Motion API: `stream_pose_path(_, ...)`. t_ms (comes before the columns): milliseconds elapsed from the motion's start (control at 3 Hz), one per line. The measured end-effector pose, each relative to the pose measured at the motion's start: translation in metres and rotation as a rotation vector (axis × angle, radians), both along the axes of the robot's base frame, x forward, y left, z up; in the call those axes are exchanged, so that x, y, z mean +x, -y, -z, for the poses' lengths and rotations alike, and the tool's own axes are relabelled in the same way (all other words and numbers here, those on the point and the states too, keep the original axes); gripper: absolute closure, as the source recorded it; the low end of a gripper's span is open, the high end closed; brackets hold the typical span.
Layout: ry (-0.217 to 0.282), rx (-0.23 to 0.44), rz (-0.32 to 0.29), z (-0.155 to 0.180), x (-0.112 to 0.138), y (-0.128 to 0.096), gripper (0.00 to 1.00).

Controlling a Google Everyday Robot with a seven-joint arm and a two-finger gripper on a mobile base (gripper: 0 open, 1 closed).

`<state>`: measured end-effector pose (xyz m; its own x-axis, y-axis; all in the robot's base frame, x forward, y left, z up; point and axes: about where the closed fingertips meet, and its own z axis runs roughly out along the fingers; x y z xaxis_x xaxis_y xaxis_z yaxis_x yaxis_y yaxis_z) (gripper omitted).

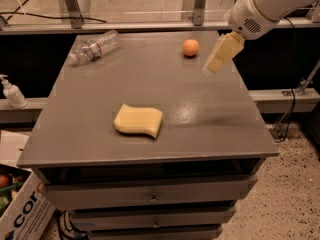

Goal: Move orange near sponge

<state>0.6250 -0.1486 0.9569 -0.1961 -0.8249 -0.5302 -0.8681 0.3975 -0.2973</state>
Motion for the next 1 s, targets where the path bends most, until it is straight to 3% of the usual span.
stream_pose_path(667, -0.003, 0.036, 0.026, 0.003, 0.004, 0.002, 0.00)
stream_pose_path(1000, 0.002, 0.116, 0.085, 0.012, 0.022, 0.005, 0.00)
